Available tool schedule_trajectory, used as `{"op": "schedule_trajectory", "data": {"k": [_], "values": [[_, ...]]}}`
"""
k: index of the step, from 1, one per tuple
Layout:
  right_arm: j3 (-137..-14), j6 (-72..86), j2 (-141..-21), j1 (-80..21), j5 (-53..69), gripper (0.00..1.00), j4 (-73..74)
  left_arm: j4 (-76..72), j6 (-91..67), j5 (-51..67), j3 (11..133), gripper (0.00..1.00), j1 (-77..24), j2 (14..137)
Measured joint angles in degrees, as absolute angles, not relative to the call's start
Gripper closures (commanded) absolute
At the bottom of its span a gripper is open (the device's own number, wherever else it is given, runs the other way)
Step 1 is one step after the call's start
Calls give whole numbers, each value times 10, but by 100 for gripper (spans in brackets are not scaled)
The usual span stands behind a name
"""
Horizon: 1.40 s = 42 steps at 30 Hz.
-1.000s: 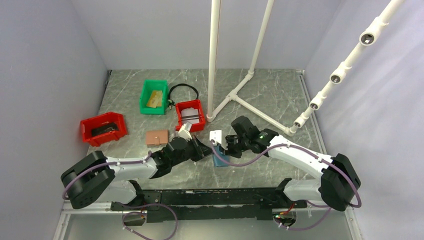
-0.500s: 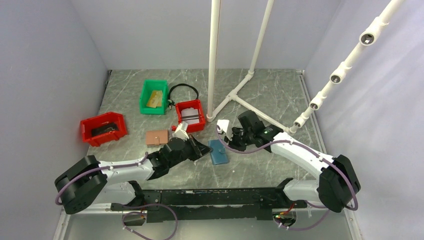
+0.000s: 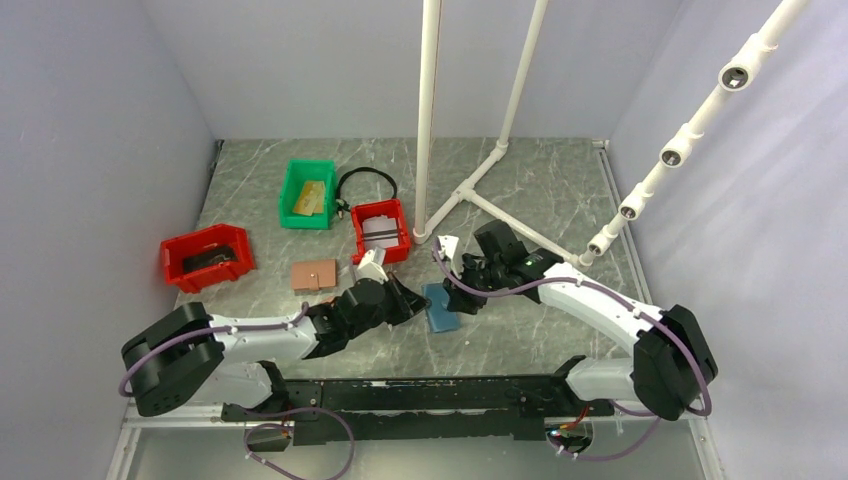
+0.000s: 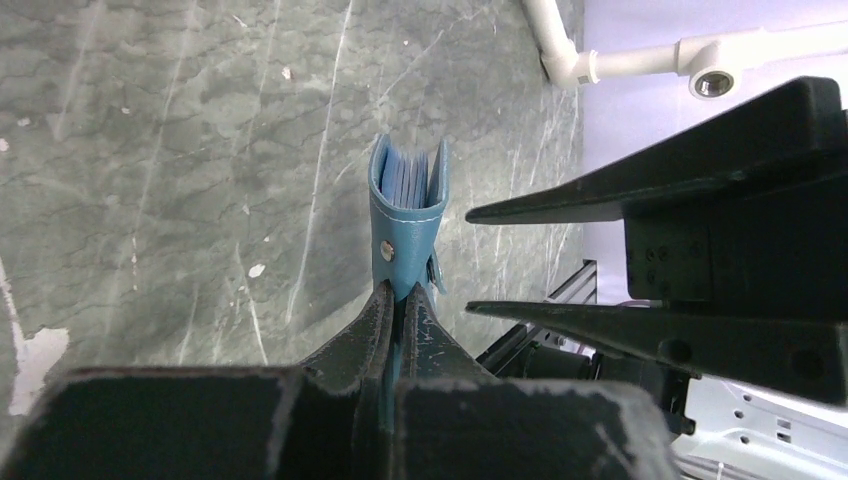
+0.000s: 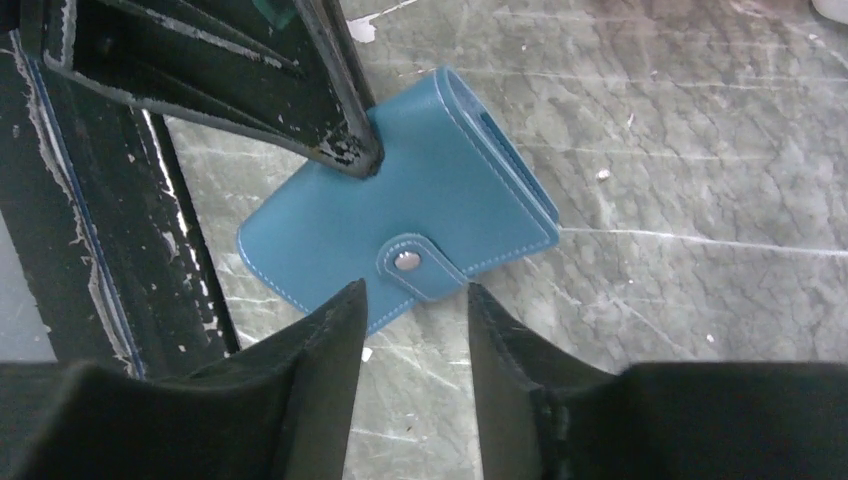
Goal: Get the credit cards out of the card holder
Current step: Open the card holder at the center of the board.
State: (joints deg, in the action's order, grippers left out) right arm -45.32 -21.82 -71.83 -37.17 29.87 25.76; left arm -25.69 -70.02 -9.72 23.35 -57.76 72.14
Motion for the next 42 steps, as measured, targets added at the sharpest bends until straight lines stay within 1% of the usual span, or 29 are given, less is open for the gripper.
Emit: {"op": "schedule_trajectory", "data": {"k": [1,2,5,6,8,12,16,17,26,31,37,42], "values": [[-453,-211,-722,-373,299,46,255,-255,-701,-103,240,100,-581,727],[-453,-204,-726,-376,298,45,253,-253,-701,-107,245,100,-584,732],[-453,-189,-731,-385,286,44,243,-254,-704,-119,255,100,-589,744],[-453,-185,-734,-389,281,45,238,-254,-706,-122,257,100,-590,747],[-453,-178,-741,-397,267,49,232,-254,-708,-124,259,100,-592,753],[-453,-166,-755,-409,237,69,226,-254,-712,-126,261,100,-595,761],[-453,-161,-761,-415,225,96,222,-258,-717,-130,261,100,-595,762],[-453,-161,-763,-416,220,100,220,-258,-718,-131,261,100,-595,762],[-453,-158,-764,-424,195,100,211,-274,-733,-140,242,100,-595,755],[-457,-158,-761,-424,200,100,197,-285,-742,-151,213,100,-595,719],[-459,-162,-775,-406,135,100,202,-290,-747,-156,174,100,-594,657],[-459,-162,-780,-398,124,100,205,-299,-744,-148,161,100,-585,641]]}}
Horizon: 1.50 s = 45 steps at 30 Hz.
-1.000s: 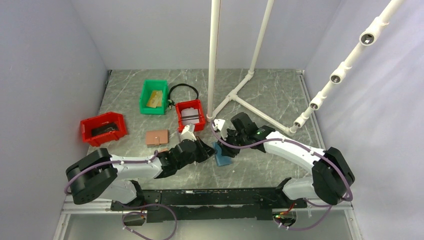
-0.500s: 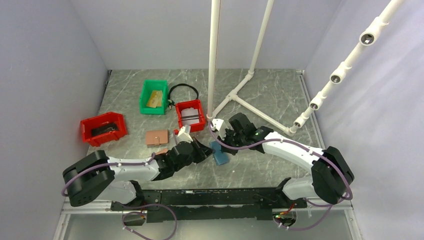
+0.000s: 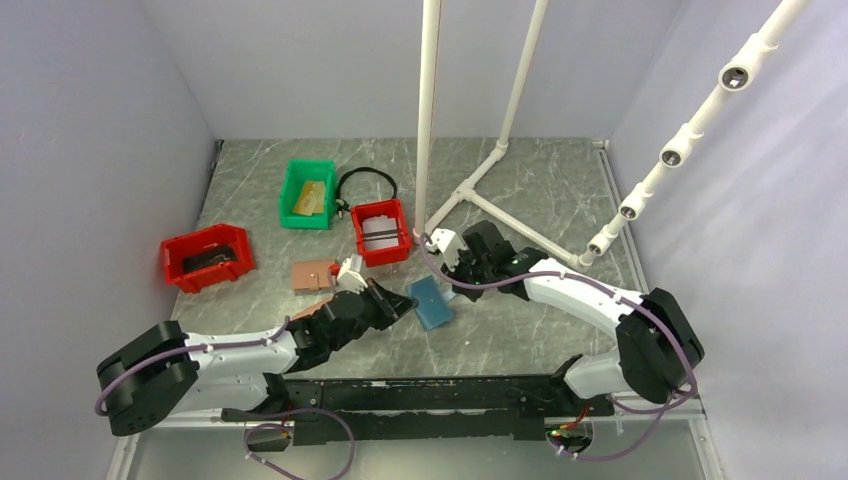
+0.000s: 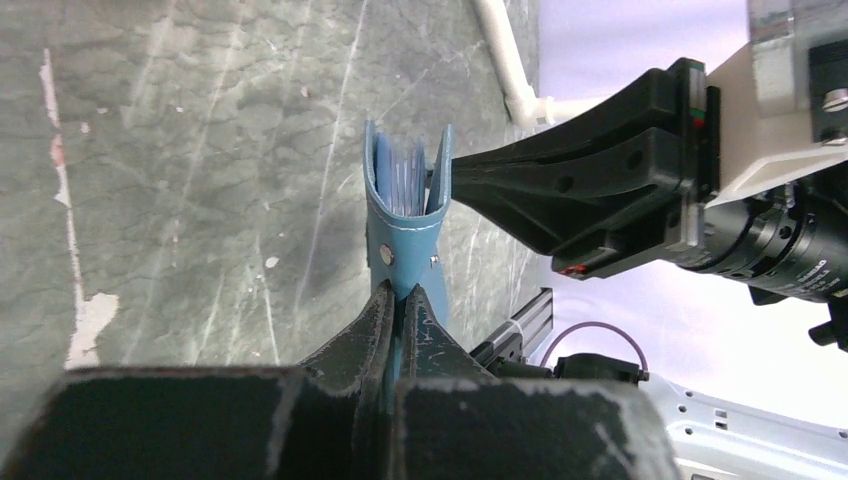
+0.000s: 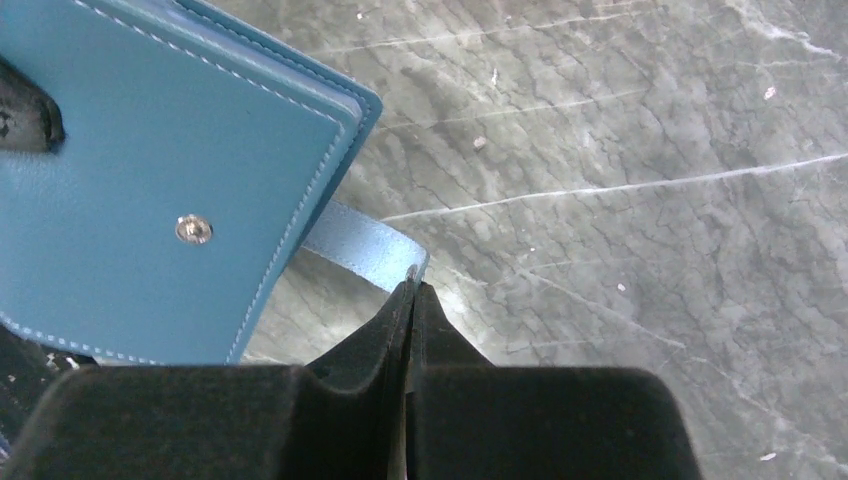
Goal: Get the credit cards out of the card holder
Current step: Open the card holder at the center of the board.
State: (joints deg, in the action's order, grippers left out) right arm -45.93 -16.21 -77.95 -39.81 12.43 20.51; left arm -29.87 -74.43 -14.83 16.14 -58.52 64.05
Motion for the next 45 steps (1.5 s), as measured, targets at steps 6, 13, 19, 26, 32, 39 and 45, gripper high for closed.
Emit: {"op": "schedule_trajectory", "data": {"k": [6,13,19,26,32,39,45], "values": [[-459,-160,-763,-357,182,100,211,-333,-729,-112,141,78,-551,666],[-459,-161,-743,-333,247,100,225,-296,-683,-49,164,46,-503,719],[-459,-168,-724,-327,320,100,241,-147,-641,-43,231,30,-502,677],[-459,-181,-683,-323,421,100,248,-152,-632,-5,225,19,-501,627],[-459,-180,-682,-316,424,100,248,-130,-631,15,242,23,-507,695],[-459,-176,-699,-313,395,100,248,-82,-627,12,278,34,-521,710],[-459,-175,-713,-312,372,100,248,-81,-628,10,276,42,-522,710]]}}
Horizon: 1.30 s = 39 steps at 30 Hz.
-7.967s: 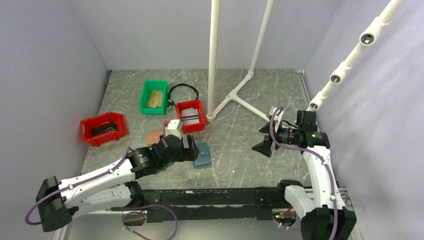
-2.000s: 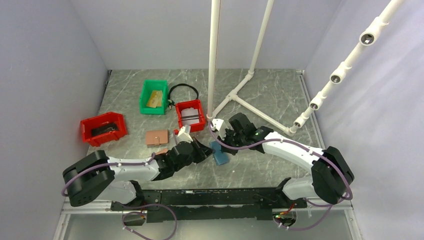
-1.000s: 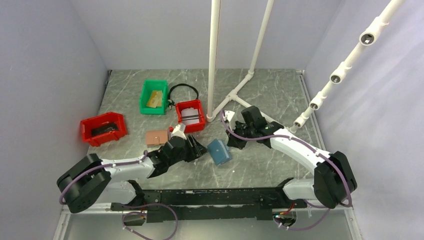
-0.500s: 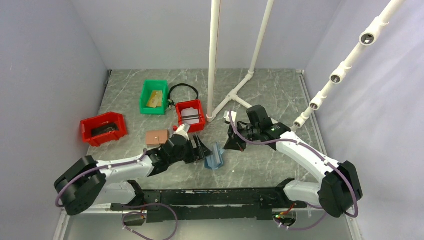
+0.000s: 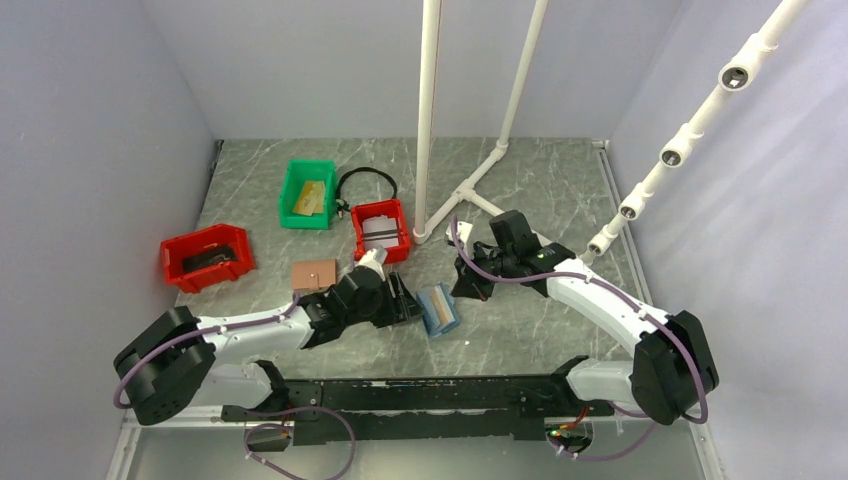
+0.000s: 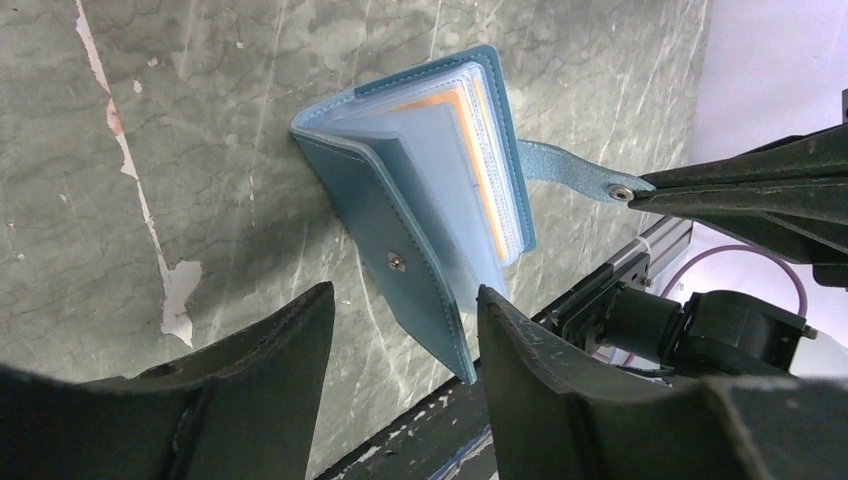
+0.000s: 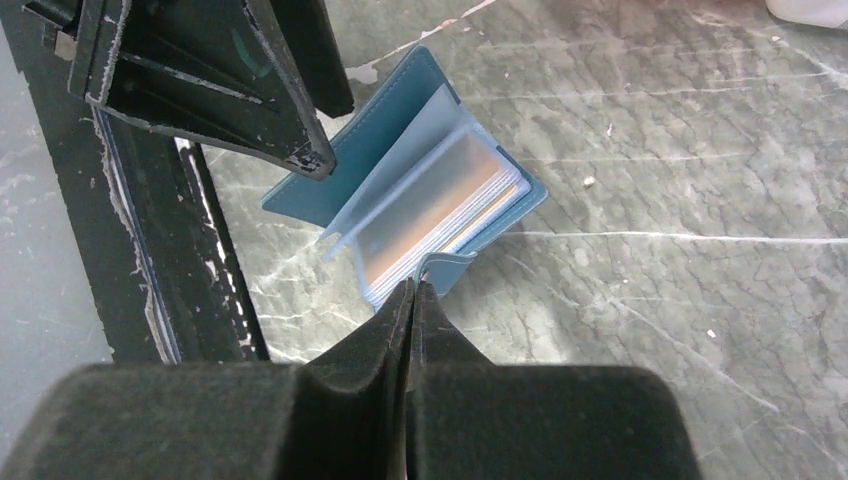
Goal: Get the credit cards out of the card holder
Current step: Open the card holder at the center of the board.
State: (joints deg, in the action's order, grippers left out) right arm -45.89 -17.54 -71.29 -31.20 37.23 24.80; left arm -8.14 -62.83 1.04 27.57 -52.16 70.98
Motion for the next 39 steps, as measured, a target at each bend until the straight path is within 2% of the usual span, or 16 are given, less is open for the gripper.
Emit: {"op": "schedule_trajectory", "data": {"k": [7,11,14,16,18,21,27,30,33,35,39], "values": [[-459,-176,-714,-312,371,100,248,-82,-628,10,276,57,-522,731],[-459,-176,-715,-312,371,100,248,-70,-626,8,276,76,-522,731],[-459,-176,-715,-312,365,100,248,-48,-623,-4,276,94,-522,726],[-459,-176,-717,-312,357,100,248,-34,-621,-12,276,97,-522,721],[-459,-176,-722,-312,343,100,248,-20,-617,-18,276,96,-520,714],[-459,-176,-740,-312,321,100,248,-9,-609,-20,276,84,-515,713],[-459,-177,-766,-314,299,100,254,69,-589,-34,298,67,-506,710],[-459,-179,-771,-318,297,100,256,121,-577,-45,312,60,-506,679],[-459,-180,-772,-320,302,100,259,181,-562,-57,339,47,-505,620],[-459,-180,-772,-322,306,100,259,193,-551,-57,357,45,-505,575],[-459,-180,-772,-323,316,100,261,145,-545,-31,363,46,-504,524]]}}
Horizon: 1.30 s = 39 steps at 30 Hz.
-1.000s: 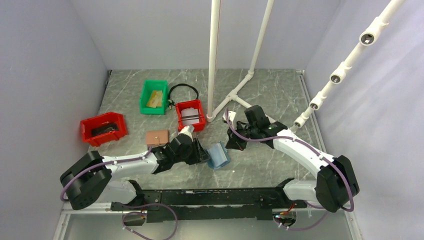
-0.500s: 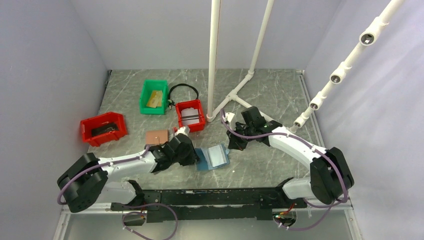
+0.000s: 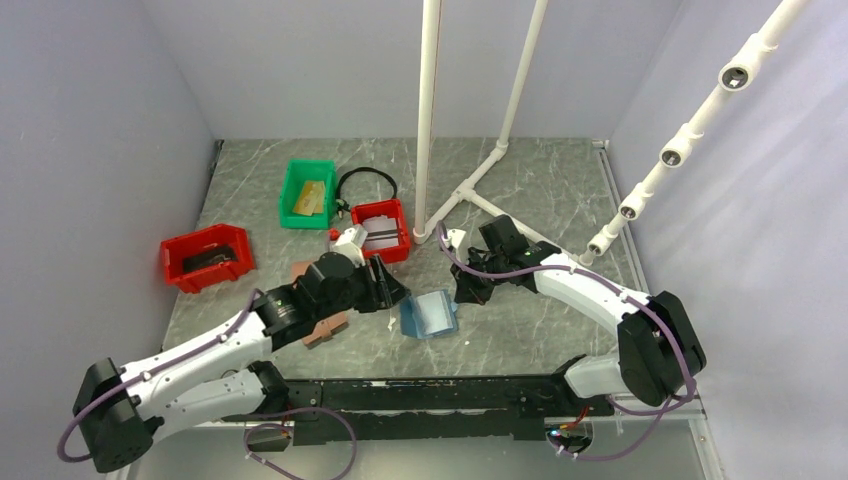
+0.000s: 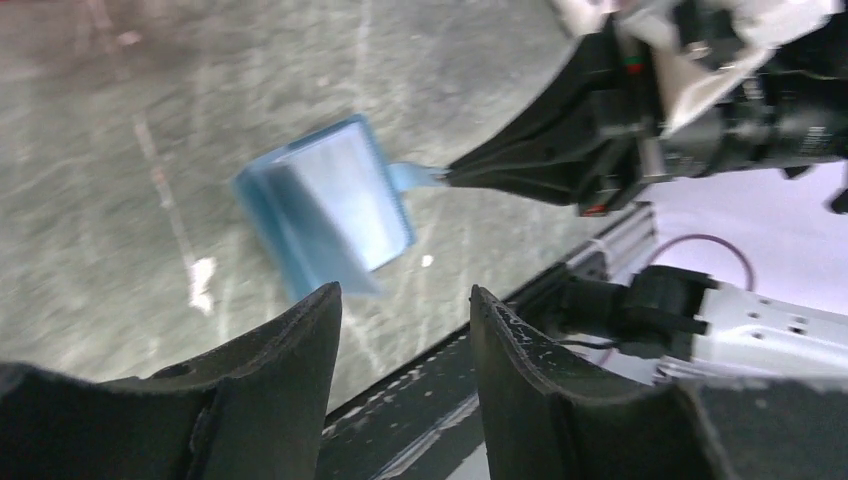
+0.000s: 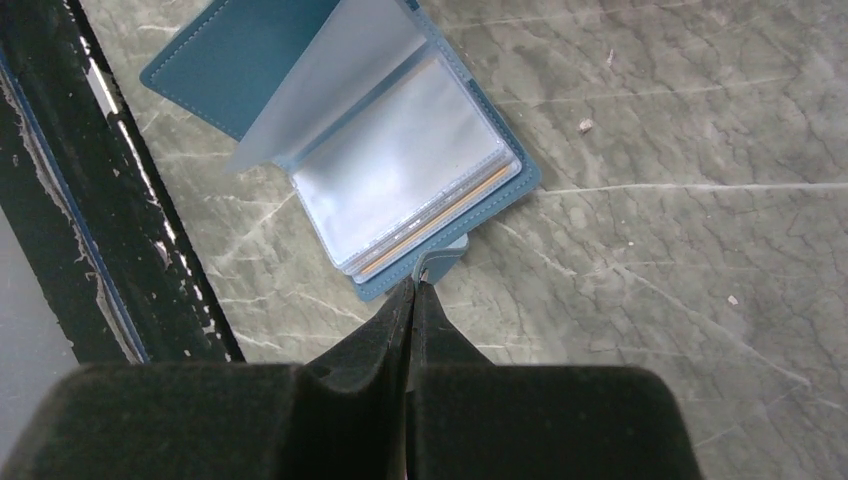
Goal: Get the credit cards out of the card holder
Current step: Open the card holder at the center of the board.
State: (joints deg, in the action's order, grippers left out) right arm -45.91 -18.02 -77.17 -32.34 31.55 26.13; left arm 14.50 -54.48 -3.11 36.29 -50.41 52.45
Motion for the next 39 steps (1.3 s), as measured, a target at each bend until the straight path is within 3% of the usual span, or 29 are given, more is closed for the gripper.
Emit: {"op": "schedule_trajectory", "data": {"k": [10,21,31,39], "values": [[-459,-180,-772,-323,318,100,262,-24,-577,54,363,57,-504,702],[-459,-179,-772,-323,311,100,261,14,-604,77,409,61,-504,844],[-459,-178,-772,-323,303,100,261,57,-597,76,410,50,-504,886],[-459,-176,-773,-323,291,100,260,51,-586,73,405,33,-503,863]]}}
